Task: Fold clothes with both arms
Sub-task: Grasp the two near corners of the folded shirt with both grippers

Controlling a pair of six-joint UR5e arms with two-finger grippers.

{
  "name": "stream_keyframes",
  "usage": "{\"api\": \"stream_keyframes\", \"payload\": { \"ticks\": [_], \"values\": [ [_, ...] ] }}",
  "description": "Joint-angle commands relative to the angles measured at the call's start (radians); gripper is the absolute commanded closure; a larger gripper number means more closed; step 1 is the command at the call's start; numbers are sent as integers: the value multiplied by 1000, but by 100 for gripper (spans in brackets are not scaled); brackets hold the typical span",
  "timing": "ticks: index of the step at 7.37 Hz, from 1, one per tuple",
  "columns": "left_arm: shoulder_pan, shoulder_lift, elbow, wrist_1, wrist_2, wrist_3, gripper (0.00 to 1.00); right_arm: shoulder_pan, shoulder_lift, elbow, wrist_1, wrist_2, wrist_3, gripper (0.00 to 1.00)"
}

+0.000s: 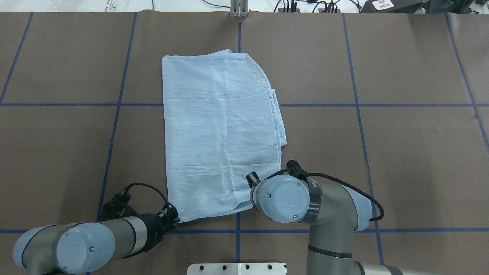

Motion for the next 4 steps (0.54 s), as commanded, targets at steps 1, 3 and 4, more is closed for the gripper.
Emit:
{"api": "stream_keyframes", "payload": {
  "ticks": [1,3,4],
  "values": [
    [-7,-32,-3,-8,53,-7,100,0,1,2,0,-2,0,100],
    [-10,-35,-79,-11,51,-7,100,-26,-61,132,-15,-20,11,100],
    [-4,-25,-146,-2,50,-7,100,-84,-138,227,-15,-93,20,100]
  ]
}}
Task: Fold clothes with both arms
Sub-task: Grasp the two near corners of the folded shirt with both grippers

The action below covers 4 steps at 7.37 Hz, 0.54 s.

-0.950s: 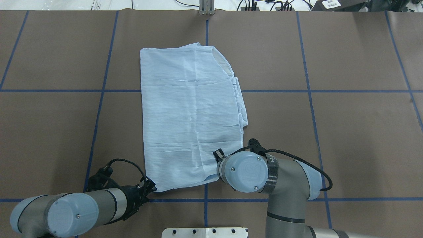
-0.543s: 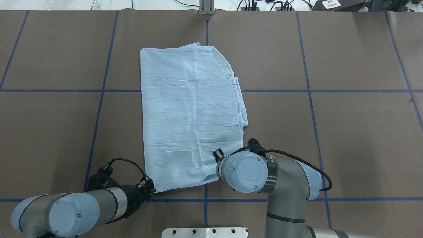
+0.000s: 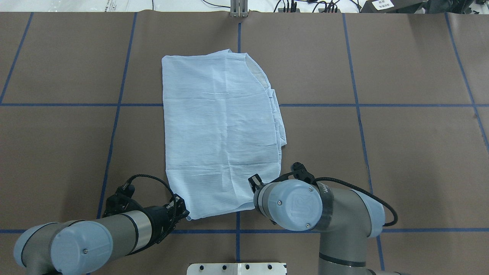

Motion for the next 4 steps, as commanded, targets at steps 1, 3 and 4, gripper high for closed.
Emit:
{"api": "stream_keyframes", "payload": {
  "ticks": [1,3,4],
  "values": [
    [14,14,-113,24,0,-2,100,-100,-96,170,-40,-95,36,100],
    [98,29,-217,105,4,-66,100,-186,-98,337,-257,-127,97,100],
    [113,31,-282,154,4,-77,100,-196,-89,396,-340,-134,108,100]
  ]
}}
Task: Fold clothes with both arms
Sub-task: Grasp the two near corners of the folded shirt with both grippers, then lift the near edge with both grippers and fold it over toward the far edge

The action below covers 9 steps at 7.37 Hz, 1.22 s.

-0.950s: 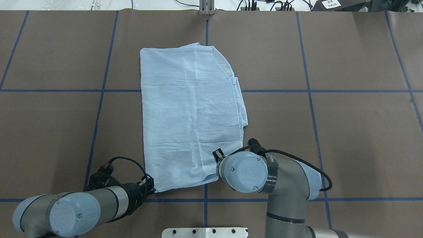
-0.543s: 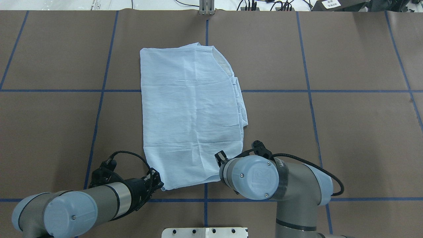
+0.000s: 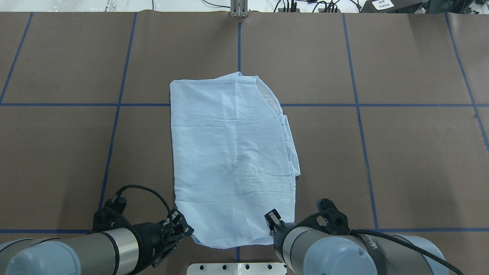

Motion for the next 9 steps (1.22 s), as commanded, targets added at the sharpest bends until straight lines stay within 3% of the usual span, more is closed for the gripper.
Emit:
{"api": "stream_keyframes", "payload": {
  "ticks": [1,2,4,6,7,9],
  "values": [
    [15,9,-110,72,-2,-25,100,29,18,104,-139,-10,20,100],
    [-29,0,-105,72,-3,1,100,100,46,69,-137,-3,-7,100],
    [-192,-61,-55,74,-57,192,100,303,163,-89,-115,110,-203,100],
    [-372,-195,147,60,-179,311,100,442,239,-395,164,222,-278,100],
    [-444,-231,233,49,-203,352,100,509,311,-530,214,300,-308,100],
    [-532,-292,441,-54,-208,415,100,560,406,-691,224,318,-375,100]
  ]
}}
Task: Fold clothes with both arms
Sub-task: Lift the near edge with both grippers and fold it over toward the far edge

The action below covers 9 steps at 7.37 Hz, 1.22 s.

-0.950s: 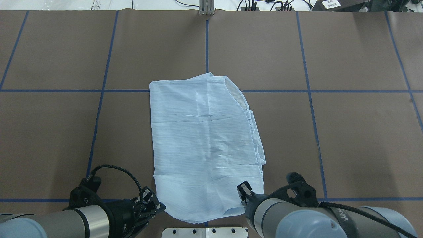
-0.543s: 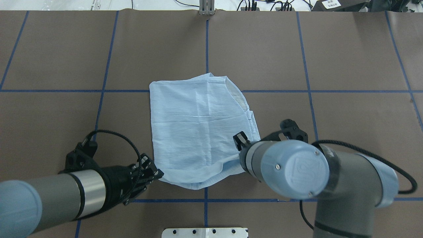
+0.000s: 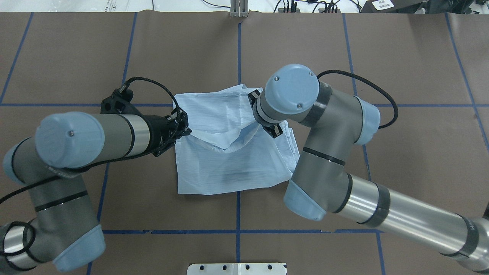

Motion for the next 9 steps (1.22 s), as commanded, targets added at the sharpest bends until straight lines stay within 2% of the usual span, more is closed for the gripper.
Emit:
{"api": "stream_keyframes", "payload": {
  "ticks": [1,2,3,4,5,6,7,8,9],
  "values": [
    [-111,-87,252,-106,-7,83,100,63,118,-230,71,36,-59,100],
    [-156,-118,329,-154,-13,121,100,88,184,-374,151,44,-64,100],
    [-196,-154,425,-201,-39,129,100,109,234,-474,194,49,-87,100],
    [-211,-172,499,-247,-42,180,100,128,264,-527,201,72,-120,100],
    [-210,-173,559,-301,-41,195,100,126,267,-580,268,75,-177,65],
    [-210,-182,605,-326,-41,206,43,123,272,-622,335,73,-205,1],
    [-214,-182,610,-344,-39,284,0,126,272,-636,377,73,-213,0],
    [-234,-182,610,-346,-42,294,0,149,273,-636,377,78,-277,0],
    [-260,-182,607,-346,-50,330,0,187,258,-636,376,125,-326,0]
  ]
}}
